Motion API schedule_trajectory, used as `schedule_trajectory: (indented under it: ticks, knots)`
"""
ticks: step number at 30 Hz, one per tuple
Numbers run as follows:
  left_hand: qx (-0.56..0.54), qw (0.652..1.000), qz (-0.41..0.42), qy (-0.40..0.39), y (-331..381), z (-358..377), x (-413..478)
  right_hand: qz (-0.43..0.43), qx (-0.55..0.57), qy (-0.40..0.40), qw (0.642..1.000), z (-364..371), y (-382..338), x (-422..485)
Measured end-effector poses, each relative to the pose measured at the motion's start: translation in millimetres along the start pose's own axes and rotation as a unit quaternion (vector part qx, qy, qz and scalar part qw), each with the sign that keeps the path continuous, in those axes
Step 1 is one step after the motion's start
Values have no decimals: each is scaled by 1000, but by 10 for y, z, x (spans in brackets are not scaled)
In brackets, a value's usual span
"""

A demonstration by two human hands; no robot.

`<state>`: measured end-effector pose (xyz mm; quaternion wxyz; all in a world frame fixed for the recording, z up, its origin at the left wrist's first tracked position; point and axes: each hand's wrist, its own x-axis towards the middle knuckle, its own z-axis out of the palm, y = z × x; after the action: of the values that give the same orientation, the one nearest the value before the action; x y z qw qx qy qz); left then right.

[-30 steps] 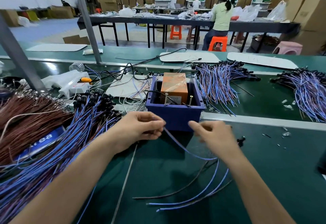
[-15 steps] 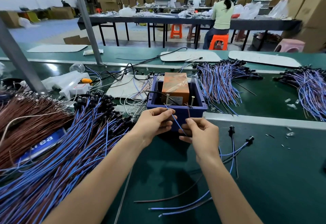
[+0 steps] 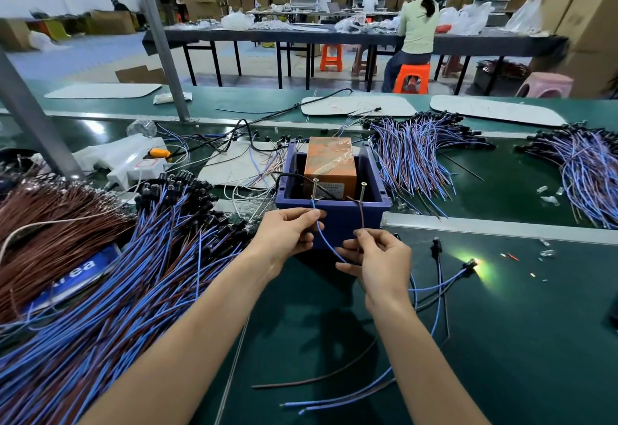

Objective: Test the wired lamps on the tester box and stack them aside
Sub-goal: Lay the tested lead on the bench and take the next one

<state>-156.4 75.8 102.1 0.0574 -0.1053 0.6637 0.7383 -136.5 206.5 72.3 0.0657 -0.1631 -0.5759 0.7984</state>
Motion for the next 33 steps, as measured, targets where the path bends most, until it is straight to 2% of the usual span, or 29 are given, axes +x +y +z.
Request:
schedule_trajectory:
  ticks: [8, 11, 14, 15, 16, 17, 18, 20, 21, 22, 24, 28, 30, 33]
  knots:
    - [3, 1000, 9, -14, 2, 0, 2, -9, -15, -15, 1000, -9, 12, 0]
    - [60, 995, 38, -75, 41, -77, -91, -7, -88, -84, 993, -39, 7, -46]
    - [172, 965, 57, -189, 116, -353, -249, -29, -246, -216, 945, -145, -31, -119]
    - [214, 955, 59, -197, 140, -477, -297, -35, -306, -264, 914, -188, -62, -150]
    - [270, 945, 68, -172, 151, -604, -326, -38, -369, -309, 876, -231, -98, -187]
    - [345, 928, 88, -109, 149, -740, -328, -38, -432, -348, 831, -262, -131, -222]
    - [438, 891, 116, -23, 133, -885, -306, -36, -491, -379, 783, -283, -158, -256]
    - [613, 772, 116, 122, 93, -1160, -271, -36, -583, -411, 700, -296, -184, -315]
    - [670, 723, 82, 145, 56, -1261, -261, -39, -605, -416, 678, -285, -183, -335]
    - [698, 701, 43, 142, 16, -1341, -255, -44, -611, -417, 671, -264, -182, -352]
    - [684, 715, 22, 140, -40, -1420, -226, -65, -599, -410, 685, -200, -172, -364]
    - [591, 782, 74, 183, -59, -1405, -244, -112, -540, -389, 738, -86, -136, -376]
    - [531, 809, 116, 222, -53, -1386, -280, -102, -492, -388, 773, -73, -91, -377]
    - [450, 830, 187, 271, -17, -1326, -330, -58, -417, -384, 822, -61, -18, -383]
